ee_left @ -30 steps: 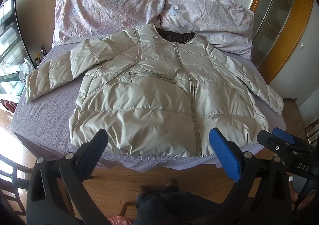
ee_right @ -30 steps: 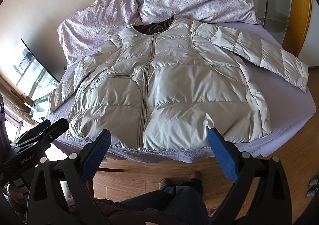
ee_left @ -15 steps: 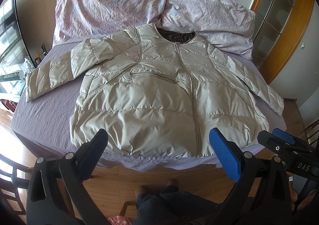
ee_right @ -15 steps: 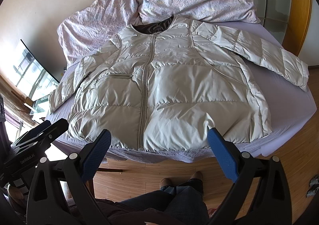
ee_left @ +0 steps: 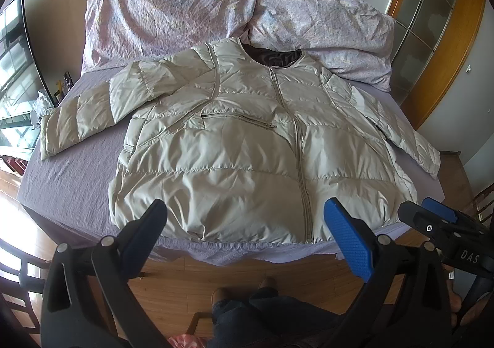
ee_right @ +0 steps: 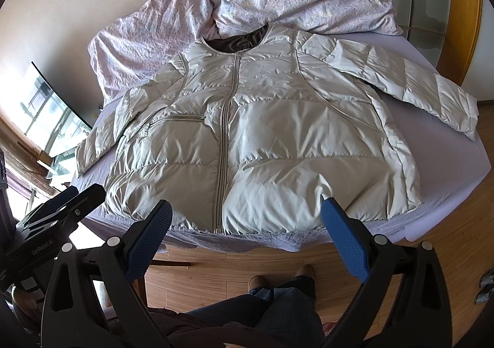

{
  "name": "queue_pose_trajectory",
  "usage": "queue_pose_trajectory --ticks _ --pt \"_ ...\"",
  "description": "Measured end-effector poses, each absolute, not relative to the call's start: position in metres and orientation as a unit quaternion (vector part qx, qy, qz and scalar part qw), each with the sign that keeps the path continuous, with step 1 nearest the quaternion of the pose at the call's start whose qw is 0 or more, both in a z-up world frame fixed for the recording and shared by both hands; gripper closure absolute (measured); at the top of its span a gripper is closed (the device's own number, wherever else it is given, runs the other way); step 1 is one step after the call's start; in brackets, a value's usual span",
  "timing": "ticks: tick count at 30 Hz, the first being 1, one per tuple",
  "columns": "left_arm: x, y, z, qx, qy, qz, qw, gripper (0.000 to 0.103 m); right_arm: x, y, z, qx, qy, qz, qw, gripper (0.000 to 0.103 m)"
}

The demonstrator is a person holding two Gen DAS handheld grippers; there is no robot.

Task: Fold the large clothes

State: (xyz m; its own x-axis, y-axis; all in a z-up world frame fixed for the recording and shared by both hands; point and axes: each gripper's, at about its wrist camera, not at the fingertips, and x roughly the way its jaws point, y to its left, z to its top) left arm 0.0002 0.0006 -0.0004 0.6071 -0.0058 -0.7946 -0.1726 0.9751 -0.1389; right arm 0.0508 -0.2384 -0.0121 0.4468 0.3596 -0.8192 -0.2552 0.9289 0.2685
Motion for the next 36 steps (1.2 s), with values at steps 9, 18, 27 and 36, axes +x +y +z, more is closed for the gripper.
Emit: queue_pose_trajectory --ticks 9,18,27,36 --pt "0.0003 0.0008 -0.0005 -0.101 0.441 0.047 0.891 0.002 0.0506 -0.2388 -0.0120 0.054 0.494 0.181 0.849 0.003" --pt "0.0003 0.0005 -0.0005 -0.100 0.441 0.047 0.891 0.002 0.0510 -0.2389 -0.0124 0.054 0.495 0.181 0.848 0.003" --pt "0.0003 0.0004 -0.0004 -0.100 0.441 0.047 0.891 0.002 0.0536 -0.2394 -0.0138 0.055 0.495 0.181 0.848 0.003" --pt "0.0001 0.0008 -0.0006 -0.100 0.442 0.048 0.890 0.002 0.0587 -0.2410 -0.0158 0.055 0.496 0.182 0.847 0.003"
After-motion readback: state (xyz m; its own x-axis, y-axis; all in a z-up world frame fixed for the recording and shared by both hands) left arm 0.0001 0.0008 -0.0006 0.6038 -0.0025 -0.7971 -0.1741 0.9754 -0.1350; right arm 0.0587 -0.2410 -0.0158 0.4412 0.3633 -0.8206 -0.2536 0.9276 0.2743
